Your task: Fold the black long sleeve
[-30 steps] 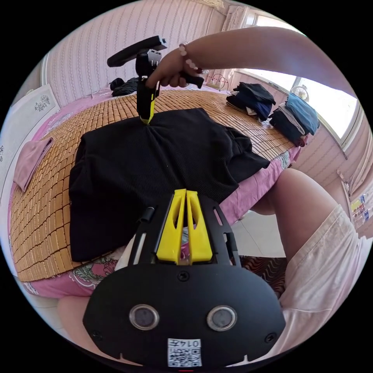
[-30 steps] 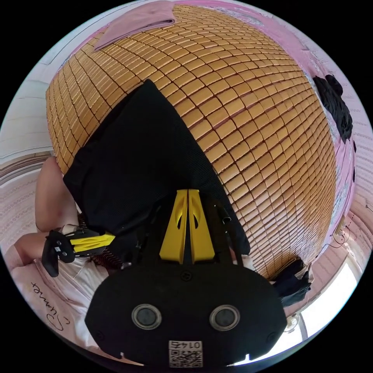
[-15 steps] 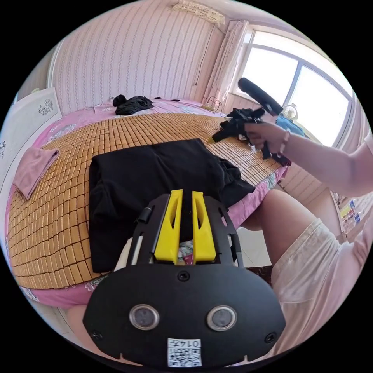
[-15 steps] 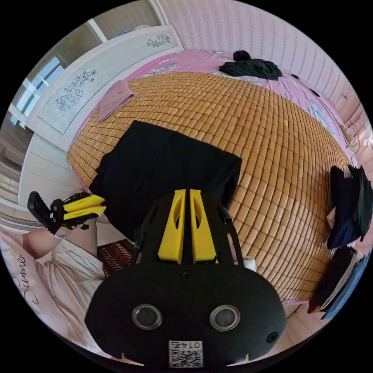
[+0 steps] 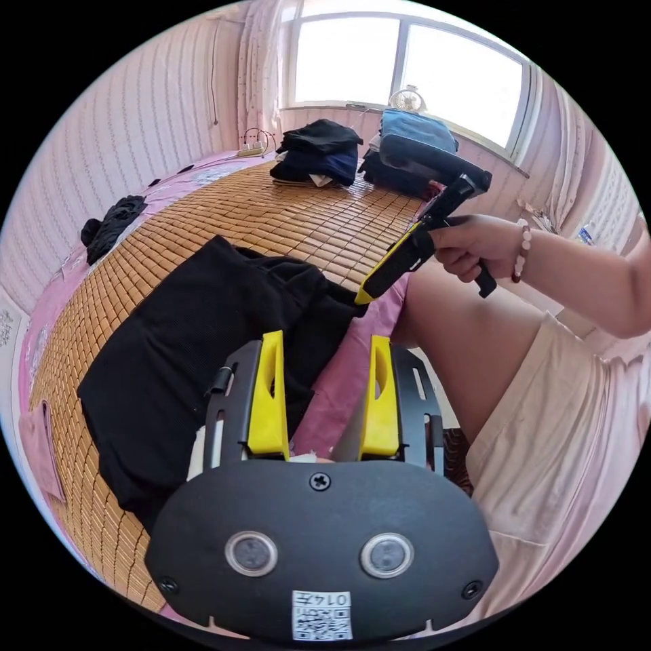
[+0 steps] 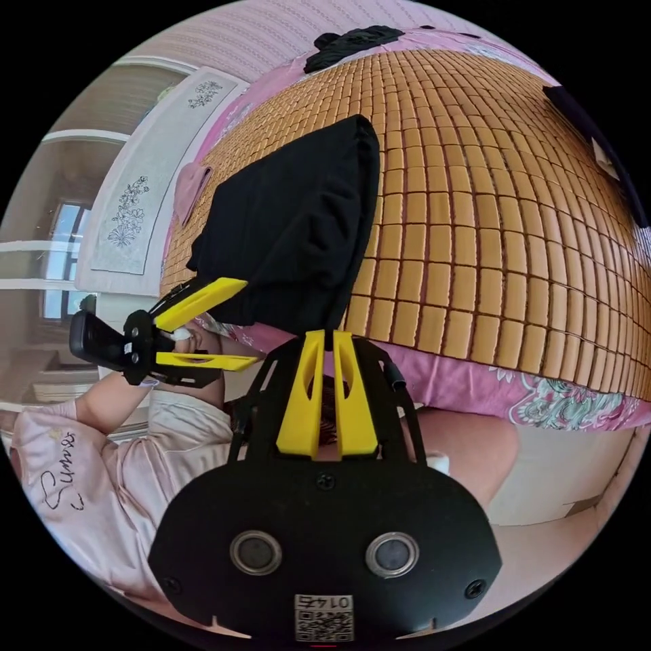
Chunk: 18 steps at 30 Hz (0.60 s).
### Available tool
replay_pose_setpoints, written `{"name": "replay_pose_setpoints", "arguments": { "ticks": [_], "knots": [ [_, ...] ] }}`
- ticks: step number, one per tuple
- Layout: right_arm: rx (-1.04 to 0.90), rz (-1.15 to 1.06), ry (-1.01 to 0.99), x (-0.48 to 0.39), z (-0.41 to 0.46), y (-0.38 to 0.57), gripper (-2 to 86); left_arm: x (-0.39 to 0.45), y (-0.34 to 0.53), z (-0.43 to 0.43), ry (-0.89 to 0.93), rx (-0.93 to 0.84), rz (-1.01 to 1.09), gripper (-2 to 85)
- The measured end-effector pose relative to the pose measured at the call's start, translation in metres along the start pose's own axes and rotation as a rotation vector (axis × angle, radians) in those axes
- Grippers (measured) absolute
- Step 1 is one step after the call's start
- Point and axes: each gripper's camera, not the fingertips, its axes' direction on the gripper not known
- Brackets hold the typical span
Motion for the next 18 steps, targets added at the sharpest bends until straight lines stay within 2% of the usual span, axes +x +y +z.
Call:
{"name": "replay_pose_setpoints", "arguments": {
  "ticks": [3, 8, 10, 14, 15, 18],
  "knots": [
    [0.045, -0.052, 0.005, -0.012, -0.037, 0.01, 1.5, -0.003, -0.016, 0.008, 0.013, -0.031, 0.001, 19.7],
    [0.205, -0.096, -0.168, -0.023, -0.105, 0.028, 1.1, 0.009, -0.04, 0.018, -0.037, -0.038, 0.078, 19.3],
    [0.244, -0.127, -0.243, -0.027, -0.119, 0.032, 1.3, 0.014, -0.044, 0.021, -0.073, -0.047, 0.089, 16.9],
    [0.273, -0.153, -0.342, -0.024, -0.142, 0.039, 2.3, 0.007, -0.038, 0.015, -0.084, -0.085, 0.012, 1.9],
    [0.295, -0.136, -0.353, -0.02, -0.146, 0.041, 2.6, 0.003, -0.033, 0.013, 0.007, -0.09, -0.009, 1.1],
    [0.38, 0.015, -0.331, 0.007, -0.162, 0.049, 6.0, 0.001, -0.017, 0.001, 0.065, -0.075, -0.036, 0.0]
  ]
}}
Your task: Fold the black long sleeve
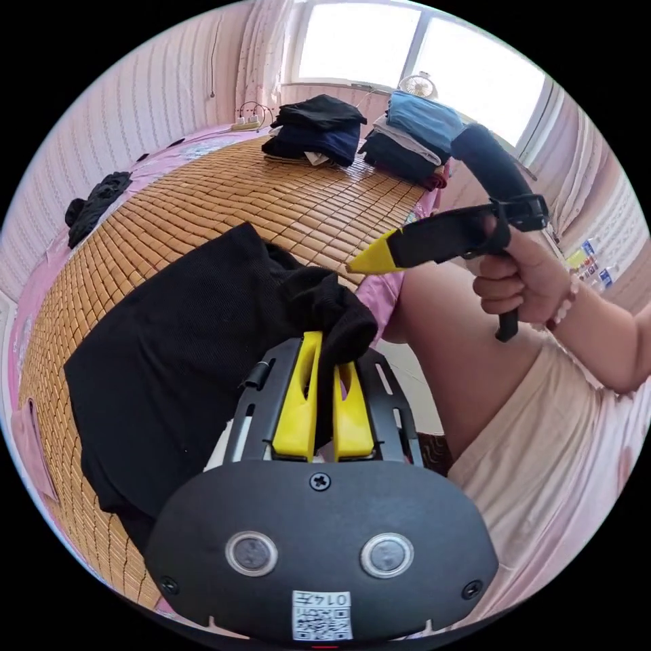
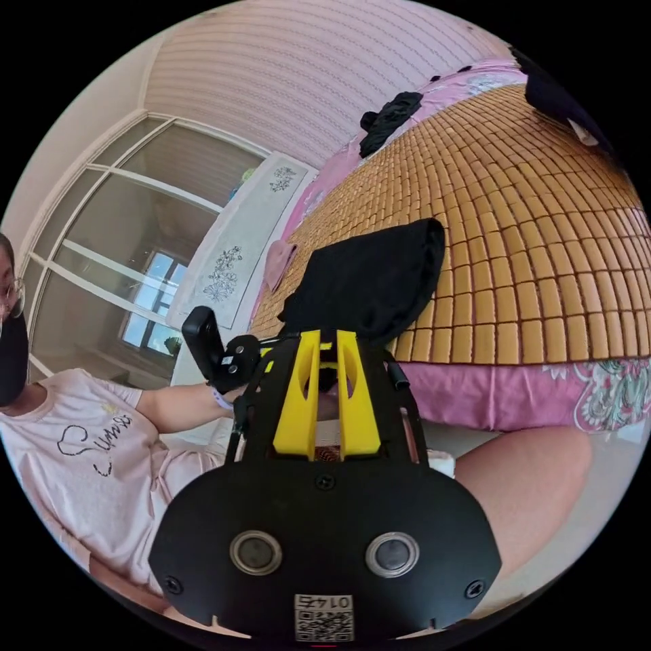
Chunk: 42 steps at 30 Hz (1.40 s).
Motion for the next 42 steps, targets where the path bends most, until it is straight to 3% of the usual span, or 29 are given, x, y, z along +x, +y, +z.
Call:
{"name": "replay_pose_setpoints", "arguments": {
  "ticks": [2, 7, 13, 20, 25, 29, 36, 42],
  "knots": [
    [-0.008, 0.105, 0.091, 0.01, -0.006, -0.004, 12.0, 0.005, 0.01, -0.011, -0.014, 0.021, 0.022, -0.3],
    [0.006, 0.227, 0.015, 0.021, -0.007, -0.019, 16.9, 0.012, 0.034, -0.049, 0.047, 0.076, 0.038, -0.4],
    [0.06, 0.323, -0.082, 0.022, -0.016, -0.022, 3.3, 0.007, 0.07, -0.089, 0.102, 0.121, 0.035, -0.4],
    [0.295, 0.253, -0.111, -0.016, -0.096, -0.007, 1.1, 0.005, 0.055, -0.107, 0.132, 0.274, -0.017, -0.5],
    [0.292, 0.102, -0.034, -0.082, -0.118, -0.034, 1.1, -0.016, 0.047, -0.117, 0.198, 0.421, -0.195, -0.7],
    [0.101, -0.068, -0.025, -0.149, -0.048, -0.086, 1.8, -0.037, 0.073, -0.133, 0.197, 0.449, -0.303, -0.4],
    [-0.128, -0.123, 0.096, -0.196, 0.12, -0.137, 4.9, -0.096, 0.13, -0.146, -0.041, 0.225, -0.609, 3.4],
    [-0.202, -0.273, 0.382, -0.221, 0.175, -0.129, 12.3, -0.12, 0.144, -0.158, -0.101, 0.184, -0.665, 6.8]
  ]
}}
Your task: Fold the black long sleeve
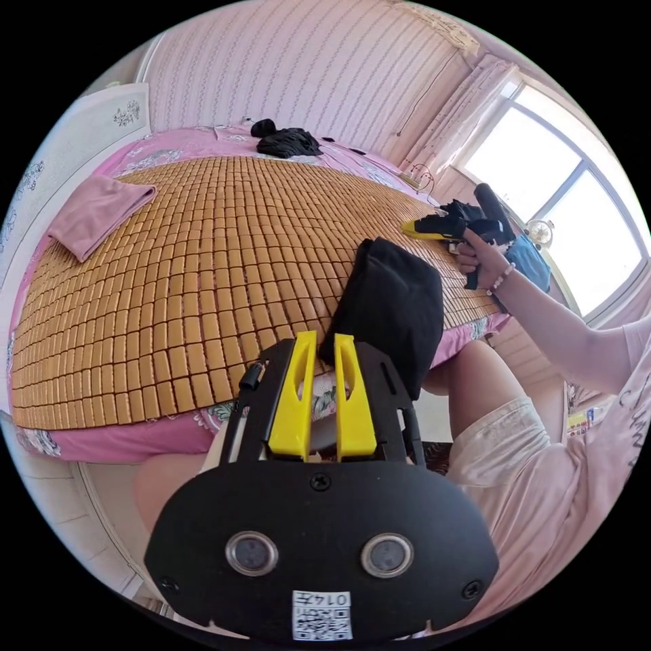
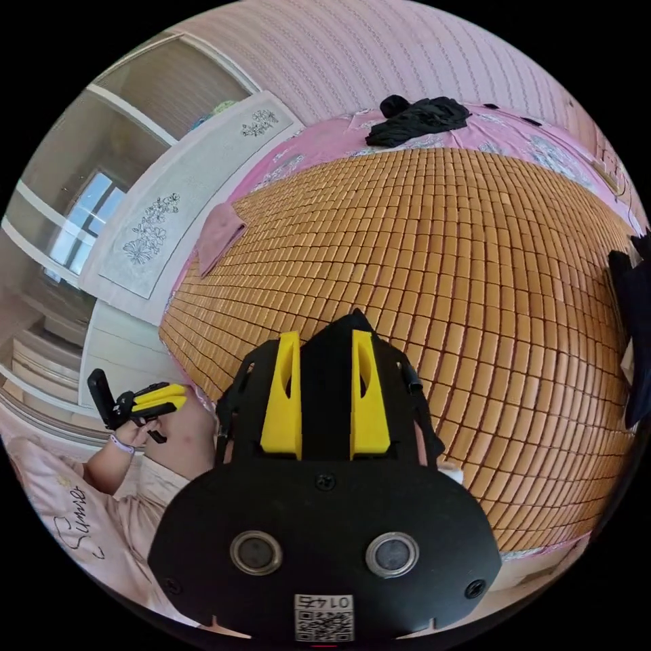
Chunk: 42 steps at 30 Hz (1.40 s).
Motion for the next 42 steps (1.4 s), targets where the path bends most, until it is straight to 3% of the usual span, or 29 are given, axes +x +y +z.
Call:
{"name": "replay_pose_setpoints", "arguments": {
  "ticks": [2, 7, 9, 11, 13, 15, 20, 24, 32, 38, 42],
  "knots": [
    [-0.08, -0.032, 0.094, -0.009, 0.025, -0.008, 16.8, 0.002, -0.005, 0.008, 0.032, -0.016, 0.008, 10.1],
    [-0.276, -0.1, 0.206, -0.034, 0.094, -0.024, 18.4, 0.018, -0.016, 0.041, 0.04, -0.072, 0.052, 13.5],
    [-0.311, -0.108, 0.213, -0.042, 0.109, -0.025, 17.3, 0.024, -0.017, 0.06, 0.016, -0.169, 0.068, 12.1],
    [-0.319, -0.147, 0.064, -0.052, 0.112, -0.02, 9.6, 0.029, -0.015, 0.059, -0.024, -0.157, 0.092, 9.3],
    [-0.303, -0.159, 0.047, -0.057, 0.111, -0.012, 7.6, 0.032, -0.013, 0.061, -0.017, -0.192, 0.123, 6.8],
    [-0.256, -0.146, 0.01, -0.059, 0.099, 0.0, 6.2, 0.032, -0.011, 0.058, -0.001, -0.204, 0.141, 3.6],
    [0.133, -0.156, -0.145, -0.077, 0.002, 0.087, 4.3, 0.04, -0.004, 0.025, 0.042, -0.146, 0.195, 0.5],
    [0.322, -0.104, -0.145, -0.08, -0.059, 0.165, 3.7, 0.064, 0.0, -0.027, 0.192, -0.052, 0.317, -0.3],
    [0.646, -0.027, -0.089, -0.043, -0.157, 0.293, 3.1, 0.144, -0.043, -0.082, 0.296, 0.075, 0.629, -0.5],
    [0.644, -0.062, 0.156, 0.014, -0.24, 0.262, 3.7, 0.224, -0.136, -0.053, 0.35, 0.115, 0.803, -0.1],
    [0.55, 0.037, 0.369, 0.069, -0.306, 0.176, 5.7, 0.291, -0.253, -0.024, 0.393, 0.197, 0.745, 2.9]
  ]
}}
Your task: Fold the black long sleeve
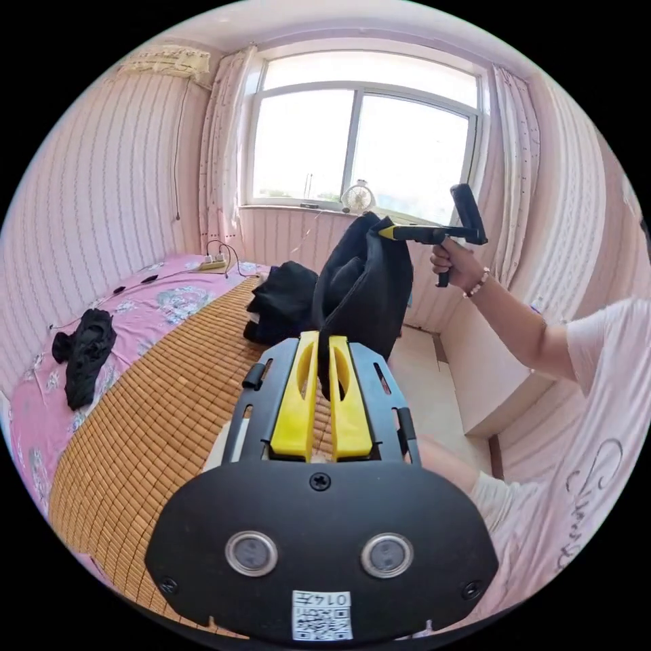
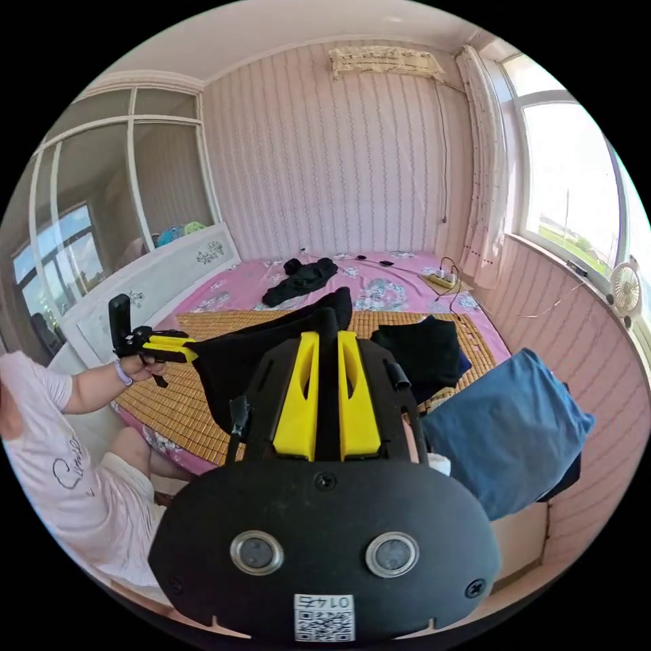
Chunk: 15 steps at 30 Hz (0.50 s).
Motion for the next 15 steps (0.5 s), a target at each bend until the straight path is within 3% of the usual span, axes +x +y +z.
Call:
{"name": "replay_pose_setpoints", "arguments": {
  "ticks": [3, 6, 10, 13, 15],
  "knots": [
    [-0.106, 0.181, 0.105, 0.083, 0.036, -0.069, 12.2, -0.047, -0.077, 0.056, -0.047, -0.084, -0.094, 6.9],
    [-0.138, 0.151, 0.206, 0.107, 0.055, -0.042, 16.8, -0.079, -0.076, 0.078, -0.115, -0.137, -0.221, 7.3],
    [-0.156, 0.022, 0.215, 0.064, 0.061, 0.127, 17.0, -0.075, 0.013, 0.058, 0.013, -0.159, -0.235, 8.2],
    [-0.254, 0.133, 0.214, 0.025, 0.072, 0.286, 11.7, -0.061, 0.118, 0.011, -0.078, -0.229, -0.29, 8.6],
    [-0.287, 0.29, 0.156, 0.006, 0.076, 0.371, 6.9, -0.053, 0.194, -0.045, -0.184, -0.258, -0.448, 8.3]
  ]
}}
